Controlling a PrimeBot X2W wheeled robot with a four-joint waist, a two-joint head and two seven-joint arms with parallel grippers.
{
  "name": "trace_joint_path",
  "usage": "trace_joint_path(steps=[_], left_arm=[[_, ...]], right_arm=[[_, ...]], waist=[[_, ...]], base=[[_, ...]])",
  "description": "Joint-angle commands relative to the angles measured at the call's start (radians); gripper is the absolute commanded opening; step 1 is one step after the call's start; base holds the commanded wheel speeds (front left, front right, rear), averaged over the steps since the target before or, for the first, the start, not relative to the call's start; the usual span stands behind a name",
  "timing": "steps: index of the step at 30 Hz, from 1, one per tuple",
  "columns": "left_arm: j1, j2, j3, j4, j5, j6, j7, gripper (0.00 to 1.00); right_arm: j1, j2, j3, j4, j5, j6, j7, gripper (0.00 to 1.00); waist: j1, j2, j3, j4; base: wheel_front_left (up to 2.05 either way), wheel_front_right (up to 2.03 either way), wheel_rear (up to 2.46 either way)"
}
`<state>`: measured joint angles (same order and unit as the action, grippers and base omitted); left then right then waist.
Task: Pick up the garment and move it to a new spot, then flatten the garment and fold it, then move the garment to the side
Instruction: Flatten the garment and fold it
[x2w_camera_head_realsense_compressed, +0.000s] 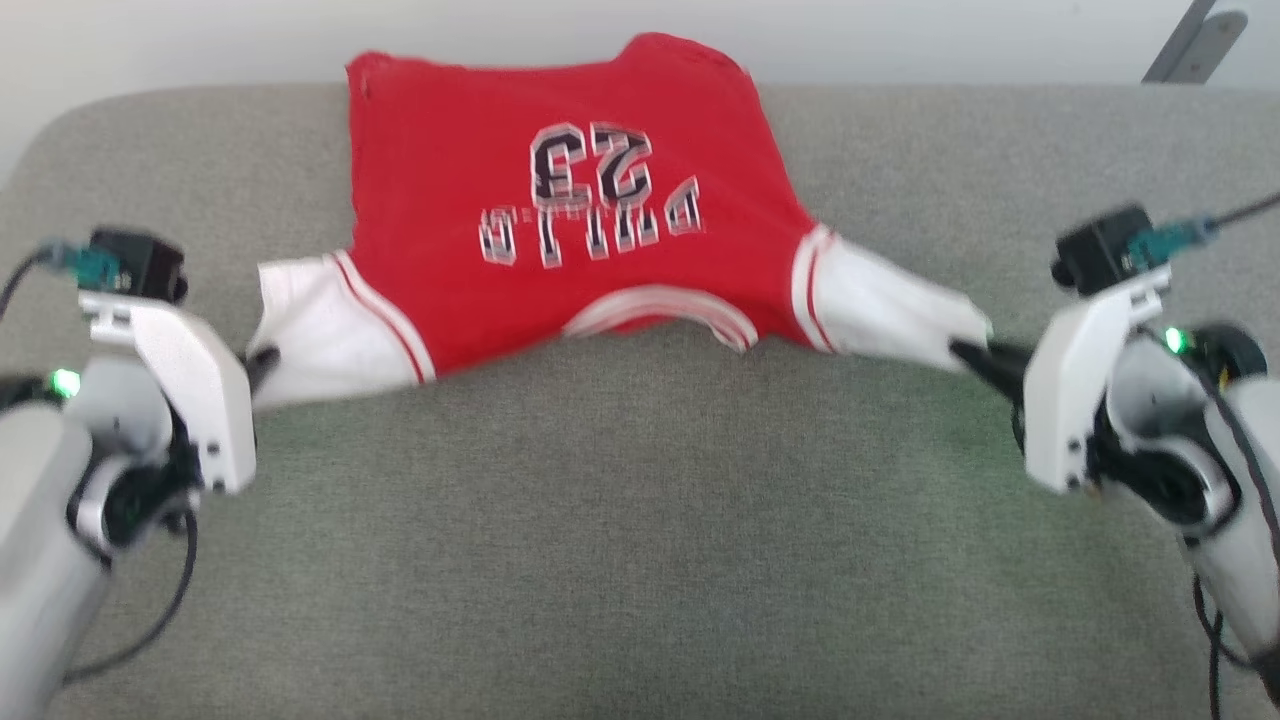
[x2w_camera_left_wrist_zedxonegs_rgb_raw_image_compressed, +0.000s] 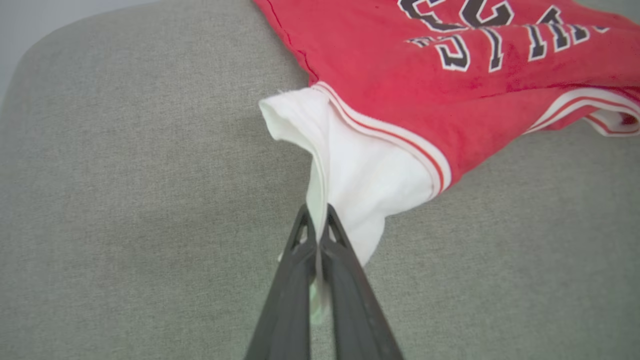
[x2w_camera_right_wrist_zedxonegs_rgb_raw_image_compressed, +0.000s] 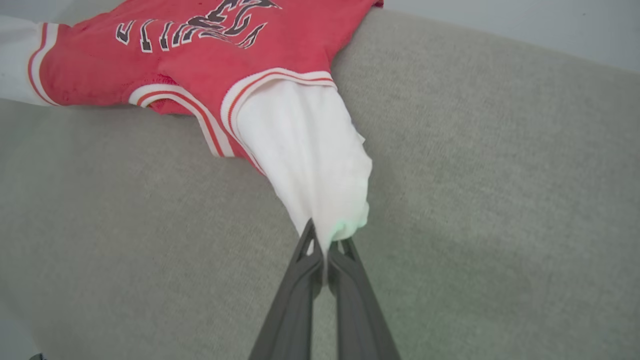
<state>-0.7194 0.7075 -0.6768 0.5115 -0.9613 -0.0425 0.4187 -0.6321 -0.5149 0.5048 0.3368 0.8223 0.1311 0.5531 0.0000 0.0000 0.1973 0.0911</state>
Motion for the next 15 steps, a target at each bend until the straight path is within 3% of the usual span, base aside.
trace_joint_path(steps=[1, 6, 11, 15], left_arm=[[0.069, 0.032, 0.011, -0.078, -0.027, 0.041, 0.014, 0.00], [0.264, 0.146, 0.033, -0.379, -0.076, 0.185, 0.054, 0.00], [0.440, 0.252, 0.063, -0.613, -0.124, 0.325, 0.067, 0.00], [0.561, 0.313, 0.076, -0.733, -0.149, 0.404, 0.056, 0.00]], right_arm=[[0.058, -0.015, -0.025, -0.048, 0.011, -0.001, 0.045, 0.00], [0.240, -0.037, -0.127, -0.213, 0.018, -0.001, 0.198, 0.00], [0.420, -0.017, -0.239, -0.384, 0.001, -0.001, 0.365, 0.00], [0.570, 0.019, -0.333, -0.520, -0.024, -0.001, 0.499, 0.00]], waist=[[0.0000, 0.0000, -0.026, 0.005], [0.0000, 0.0000, -0.050, 0.010], [0.0000, 0.0000, -0.056, 0.012], [0.0000, 0.0000, -0.053, 0.015]], base=[[0.00, 0.00, 0.00], [0.00, 0.00, 0.00], [0.00, 0.00, 0.00], [0.00, 0.00, 0.00]])
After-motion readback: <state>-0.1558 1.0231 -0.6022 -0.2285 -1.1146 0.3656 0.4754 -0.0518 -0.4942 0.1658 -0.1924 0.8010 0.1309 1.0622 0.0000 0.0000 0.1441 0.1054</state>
